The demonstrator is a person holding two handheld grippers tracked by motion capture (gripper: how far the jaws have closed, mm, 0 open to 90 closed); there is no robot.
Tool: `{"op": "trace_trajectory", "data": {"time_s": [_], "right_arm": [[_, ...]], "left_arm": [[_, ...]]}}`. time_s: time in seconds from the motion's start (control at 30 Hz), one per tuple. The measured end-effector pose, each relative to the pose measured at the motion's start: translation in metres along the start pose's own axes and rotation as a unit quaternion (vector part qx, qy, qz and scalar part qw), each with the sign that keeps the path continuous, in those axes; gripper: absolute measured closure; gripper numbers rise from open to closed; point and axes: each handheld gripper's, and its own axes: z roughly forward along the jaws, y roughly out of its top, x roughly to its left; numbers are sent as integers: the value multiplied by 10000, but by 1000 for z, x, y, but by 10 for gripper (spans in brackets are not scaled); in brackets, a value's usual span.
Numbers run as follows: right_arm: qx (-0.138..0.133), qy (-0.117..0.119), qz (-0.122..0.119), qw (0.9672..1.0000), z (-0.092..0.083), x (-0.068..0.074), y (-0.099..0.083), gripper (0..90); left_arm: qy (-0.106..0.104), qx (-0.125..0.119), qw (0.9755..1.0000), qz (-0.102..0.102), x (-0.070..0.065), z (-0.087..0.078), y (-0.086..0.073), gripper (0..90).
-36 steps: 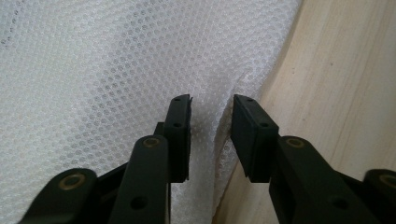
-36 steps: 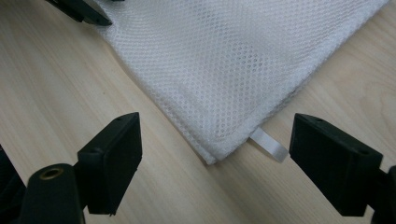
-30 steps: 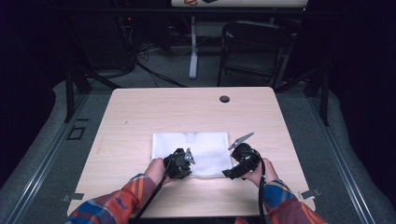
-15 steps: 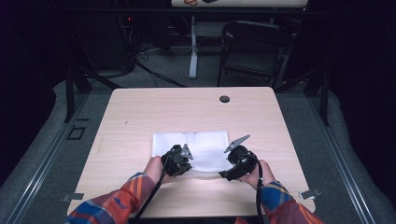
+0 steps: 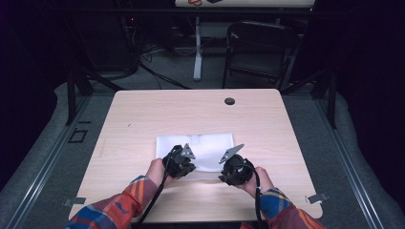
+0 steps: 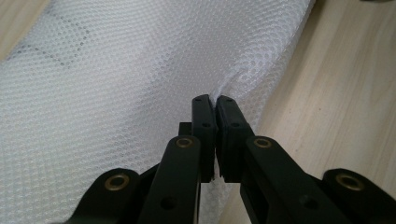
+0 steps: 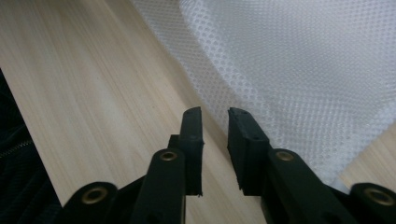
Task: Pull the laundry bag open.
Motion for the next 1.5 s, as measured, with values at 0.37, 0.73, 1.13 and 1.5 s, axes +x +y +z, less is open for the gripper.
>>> {"op": "trace_trajectory", "data": {"time_s": [0.37,0.73,1.13,1.5], "right_arm": [[18,-208,-249,9995,21,6,6,900],[56,-336,-392,9987,38,10,8,900],[102,-601,-592,9964,57,11,14,900],[131,-503,-620,9967,59,9,12,900]], "left_arm": [[-9,-128,9998,-133,1,-3,0,871],[-53,-171,9996,-197,3,-4,0,870],[-103,-186,9996,-211,3,-4,0,868],[-75,-273,9992,-275,2,-5,0,867]]}}
